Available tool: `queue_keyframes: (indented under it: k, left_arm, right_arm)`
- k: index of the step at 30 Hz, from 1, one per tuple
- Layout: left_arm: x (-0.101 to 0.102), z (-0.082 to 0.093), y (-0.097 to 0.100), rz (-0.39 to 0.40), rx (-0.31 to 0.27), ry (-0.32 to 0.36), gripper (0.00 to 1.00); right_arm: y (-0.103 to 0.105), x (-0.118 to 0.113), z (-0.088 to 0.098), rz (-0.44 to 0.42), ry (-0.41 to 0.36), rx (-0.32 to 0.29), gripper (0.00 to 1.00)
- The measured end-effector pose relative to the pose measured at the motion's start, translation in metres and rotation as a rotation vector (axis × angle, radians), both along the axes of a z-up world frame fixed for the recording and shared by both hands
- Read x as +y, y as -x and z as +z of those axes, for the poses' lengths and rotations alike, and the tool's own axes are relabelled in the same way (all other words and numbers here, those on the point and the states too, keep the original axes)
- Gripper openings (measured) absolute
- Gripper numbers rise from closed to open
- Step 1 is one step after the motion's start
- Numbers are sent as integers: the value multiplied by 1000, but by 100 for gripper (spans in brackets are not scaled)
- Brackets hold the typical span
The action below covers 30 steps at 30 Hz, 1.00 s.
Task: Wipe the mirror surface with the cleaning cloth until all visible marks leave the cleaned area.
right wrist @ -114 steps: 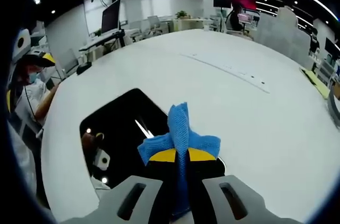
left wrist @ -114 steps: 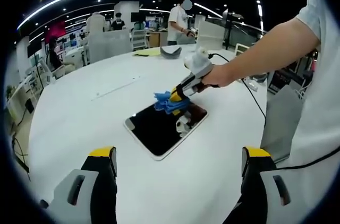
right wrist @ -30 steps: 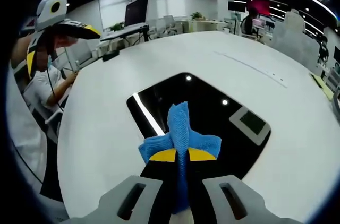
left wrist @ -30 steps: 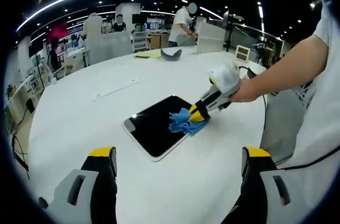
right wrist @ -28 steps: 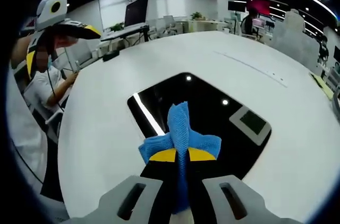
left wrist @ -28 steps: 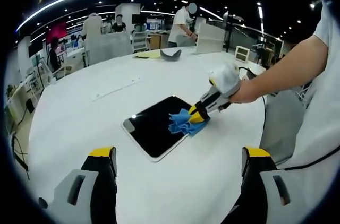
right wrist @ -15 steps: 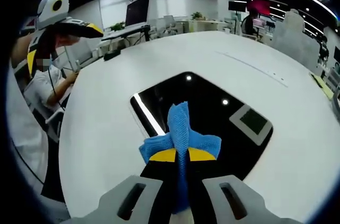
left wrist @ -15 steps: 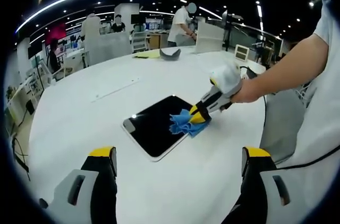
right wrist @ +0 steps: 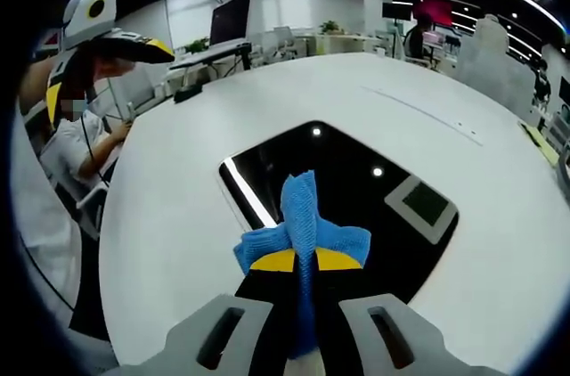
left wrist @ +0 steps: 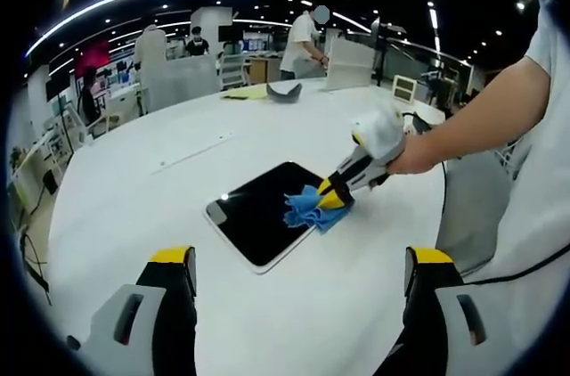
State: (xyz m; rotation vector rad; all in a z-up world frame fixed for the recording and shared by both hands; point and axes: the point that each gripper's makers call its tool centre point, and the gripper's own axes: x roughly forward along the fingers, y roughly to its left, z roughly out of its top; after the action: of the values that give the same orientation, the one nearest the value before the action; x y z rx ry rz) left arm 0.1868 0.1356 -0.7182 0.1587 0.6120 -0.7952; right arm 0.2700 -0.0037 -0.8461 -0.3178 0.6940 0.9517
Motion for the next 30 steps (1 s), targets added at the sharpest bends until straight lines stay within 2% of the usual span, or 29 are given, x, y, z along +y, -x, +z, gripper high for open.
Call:
queue_keyframes:
  k: [14, 30]
  left_arm:
    - [-4, -2, -1, -13, -1, 2, 97]
    - [-8, -4, -5, -27, 8, 0, 97]
  right_arm:
    - [1, 1, 0, 4, -11, 11, 1]
    - [1, 20, 0, 34, -25, 7, 1]
